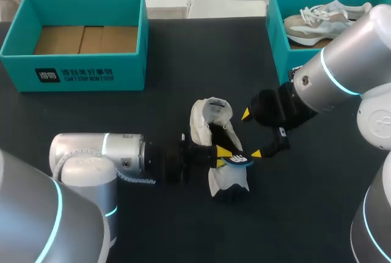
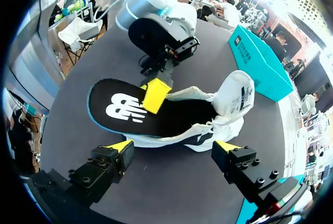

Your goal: Take the shoe out of the shoebox, open the shoe tongue, remove and reinsert the insole, then place the shoe into the shoebox

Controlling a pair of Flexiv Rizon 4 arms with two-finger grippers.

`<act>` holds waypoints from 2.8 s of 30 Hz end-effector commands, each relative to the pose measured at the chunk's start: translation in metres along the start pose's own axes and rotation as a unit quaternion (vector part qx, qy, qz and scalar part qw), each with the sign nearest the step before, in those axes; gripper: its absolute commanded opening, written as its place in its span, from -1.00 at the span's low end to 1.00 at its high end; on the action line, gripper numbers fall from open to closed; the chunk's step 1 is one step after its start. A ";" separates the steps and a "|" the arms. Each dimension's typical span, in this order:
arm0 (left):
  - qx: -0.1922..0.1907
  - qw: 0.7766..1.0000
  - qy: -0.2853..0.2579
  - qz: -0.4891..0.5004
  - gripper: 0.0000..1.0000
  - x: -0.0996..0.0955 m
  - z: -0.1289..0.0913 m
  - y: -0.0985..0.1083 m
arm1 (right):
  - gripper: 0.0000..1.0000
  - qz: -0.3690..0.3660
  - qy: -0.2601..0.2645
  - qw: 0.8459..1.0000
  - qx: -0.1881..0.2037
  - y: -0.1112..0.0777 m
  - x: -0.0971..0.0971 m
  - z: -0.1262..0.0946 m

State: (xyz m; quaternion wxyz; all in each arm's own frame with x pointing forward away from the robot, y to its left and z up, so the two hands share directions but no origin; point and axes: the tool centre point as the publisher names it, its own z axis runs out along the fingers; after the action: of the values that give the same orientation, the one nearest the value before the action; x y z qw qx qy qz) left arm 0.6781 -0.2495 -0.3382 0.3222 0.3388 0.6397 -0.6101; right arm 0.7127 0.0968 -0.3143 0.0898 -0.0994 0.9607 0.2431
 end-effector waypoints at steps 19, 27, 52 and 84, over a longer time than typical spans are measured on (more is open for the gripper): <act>0.003 1.000 -0.021 0.014 -0.22 -0.019 -0.016 -0.004 | 1.00 0.000 -0.002 1.000 0.001 0.001 0.001 0.001; 0.021 1.000 -0.007 0.007 -1.00 -0.009 -0.006 -0.016 | 1.00 0.000 -0.002 1.000 0.001 0.001 0.001 0.001; -0.023 0.999 0.006 0.027 -0.04 -0.005 -0.025 0.008 | 1.00 0.000 -0.002 1.000 0.001 0.001 0.001 0.001; 0.030 0.987 0.142 0.071 1.00 -0.064 -0.050 -0.031 | 1.00 0.000 -0.002 1.000 0.001 0.001 0.001 0.001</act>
State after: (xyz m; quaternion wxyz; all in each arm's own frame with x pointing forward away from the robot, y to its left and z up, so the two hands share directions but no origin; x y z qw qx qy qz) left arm 0.6724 -0.2019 -0.2752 0.3061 0.4333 0.6282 -0.5692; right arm 0.7127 0.0968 -0.3143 0.0898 -0.0994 0.9607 0.2431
